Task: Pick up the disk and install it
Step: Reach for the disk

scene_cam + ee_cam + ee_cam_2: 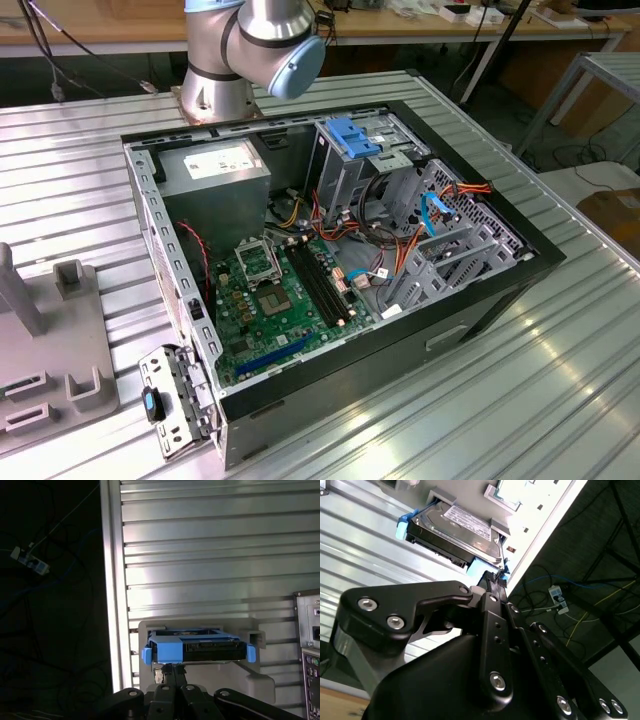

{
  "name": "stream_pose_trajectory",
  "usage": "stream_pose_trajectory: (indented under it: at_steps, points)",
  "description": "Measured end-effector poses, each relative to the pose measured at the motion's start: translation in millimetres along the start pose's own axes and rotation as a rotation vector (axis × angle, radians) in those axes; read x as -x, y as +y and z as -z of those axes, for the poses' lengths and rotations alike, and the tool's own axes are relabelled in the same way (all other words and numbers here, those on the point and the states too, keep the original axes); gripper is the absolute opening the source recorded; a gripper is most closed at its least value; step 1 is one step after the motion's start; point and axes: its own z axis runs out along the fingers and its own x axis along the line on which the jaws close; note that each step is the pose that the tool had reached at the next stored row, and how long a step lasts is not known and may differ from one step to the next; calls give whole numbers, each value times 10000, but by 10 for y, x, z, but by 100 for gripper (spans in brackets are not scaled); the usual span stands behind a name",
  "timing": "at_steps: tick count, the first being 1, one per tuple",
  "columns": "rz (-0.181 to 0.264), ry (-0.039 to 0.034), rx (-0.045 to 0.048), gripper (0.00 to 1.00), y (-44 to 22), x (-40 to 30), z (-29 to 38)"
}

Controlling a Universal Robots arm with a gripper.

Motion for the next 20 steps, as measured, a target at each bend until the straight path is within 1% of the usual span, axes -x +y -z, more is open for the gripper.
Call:
stream_pose_trajectory:
  at_steps: [16, 20]
  points:
    - [-1, 1, -1, 11, 11, -1, -9]
    - [-2, 0, 0, 11, 30, -7, -18]
